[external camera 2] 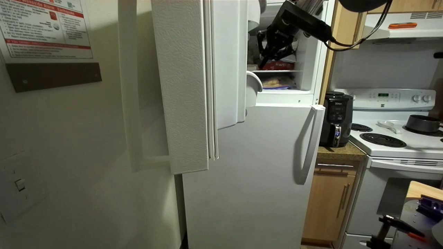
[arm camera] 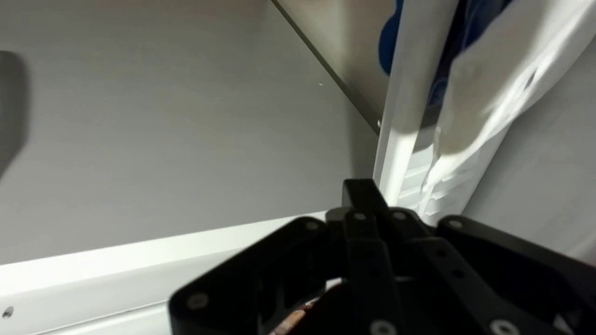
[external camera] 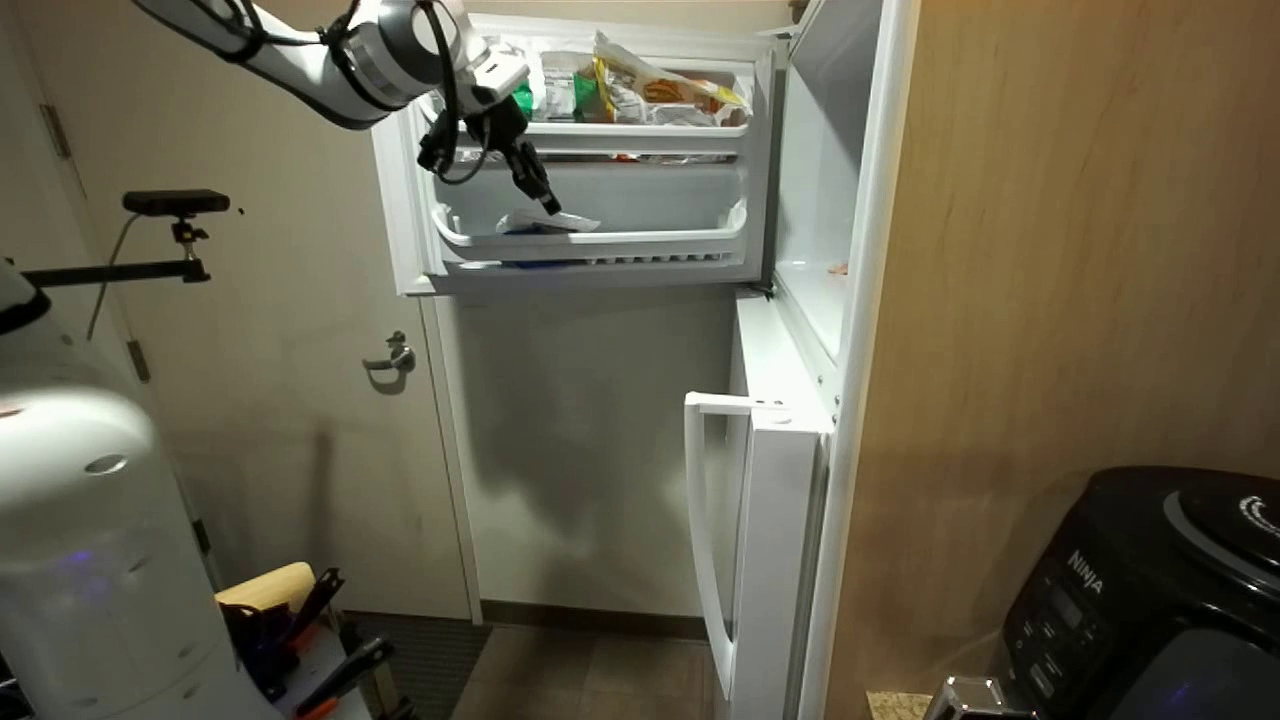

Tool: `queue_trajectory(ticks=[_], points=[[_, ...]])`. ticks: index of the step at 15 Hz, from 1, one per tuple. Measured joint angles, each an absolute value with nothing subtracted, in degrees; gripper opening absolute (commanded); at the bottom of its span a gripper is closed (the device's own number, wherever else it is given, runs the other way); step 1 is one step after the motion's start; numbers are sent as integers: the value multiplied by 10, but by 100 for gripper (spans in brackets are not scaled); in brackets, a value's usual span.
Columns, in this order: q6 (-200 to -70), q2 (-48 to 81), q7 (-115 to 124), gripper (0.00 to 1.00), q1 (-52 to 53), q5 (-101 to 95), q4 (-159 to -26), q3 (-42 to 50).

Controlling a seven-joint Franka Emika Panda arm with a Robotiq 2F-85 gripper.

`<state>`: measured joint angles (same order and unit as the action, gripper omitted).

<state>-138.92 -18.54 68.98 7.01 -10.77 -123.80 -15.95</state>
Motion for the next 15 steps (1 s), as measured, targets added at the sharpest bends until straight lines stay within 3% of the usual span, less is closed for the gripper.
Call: queue_trajectory(ticks=[15], points=[[-1316,-189,690,0,92,-86,-1245,-196]])
